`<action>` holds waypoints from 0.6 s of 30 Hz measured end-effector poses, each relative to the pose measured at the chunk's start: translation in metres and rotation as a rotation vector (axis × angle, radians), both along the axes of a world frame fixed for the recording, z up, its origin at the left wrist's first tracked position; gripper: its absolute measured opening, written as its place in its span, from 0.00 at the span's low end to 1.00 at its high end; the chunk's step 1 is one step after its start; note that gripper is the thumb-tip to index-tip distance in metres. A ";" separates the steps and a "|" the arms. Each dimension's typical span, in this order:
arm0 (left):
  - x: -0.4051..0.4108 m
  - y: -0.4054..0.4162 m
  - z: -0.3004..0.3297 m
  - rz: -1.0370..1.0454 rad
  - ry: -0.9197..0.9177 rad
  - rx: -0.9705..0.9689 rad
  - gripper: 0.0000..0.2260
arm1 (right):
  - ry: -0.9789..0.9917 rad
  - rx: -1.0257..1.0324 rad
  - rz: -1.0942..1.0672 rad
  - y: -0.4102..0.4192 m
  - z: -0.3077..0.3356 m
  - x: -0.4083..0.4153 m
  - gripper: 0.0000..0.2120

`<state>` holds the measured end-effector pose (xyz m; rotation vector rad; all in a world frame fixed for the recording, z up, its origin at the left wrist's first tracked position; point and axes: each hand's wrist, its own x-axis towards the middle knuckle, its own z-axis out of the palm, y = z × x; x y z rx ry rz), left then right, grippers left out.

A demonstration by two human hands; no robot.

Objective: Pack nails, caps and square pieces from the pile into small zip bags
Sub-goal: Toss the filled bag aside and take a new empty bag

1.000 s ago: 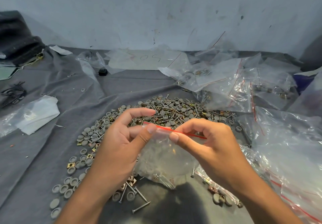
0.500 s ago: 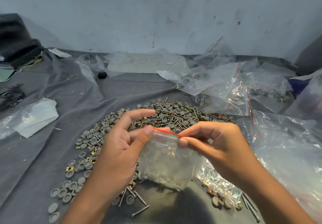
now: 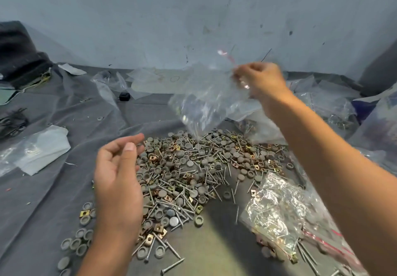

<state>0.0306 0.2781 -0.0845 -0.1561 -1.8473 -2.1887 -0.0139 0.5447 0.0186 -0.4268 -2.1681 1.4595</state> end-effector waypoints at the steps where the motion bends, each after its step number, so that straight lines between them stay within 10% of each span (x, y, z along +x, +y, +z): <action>1: 0.001 0.000 0.001 -0.007 -0.001 -0.016 0.06 | -0.010 -0.077 -0.076 0.016 -0.001 -0.009 0.10; 8: 0.006 0.005 0.003 -0.043 -0.034 -0.092 0.08 | -0.386 -0.286 -0.122 0.083 -0.062 0.008 0.09; 15: 0.012 0.011 0.001 -0.086 -0.030 -0.166 0.06 | -0.529 0.482 0.128 0.051 -0.094 0.132 0.03; 18: 0.015 0.013 0.000 -0.121 -0.041 -0.200 0.06 | -0.609 0.619 0.110 0.036 -0.105 0.198 0.19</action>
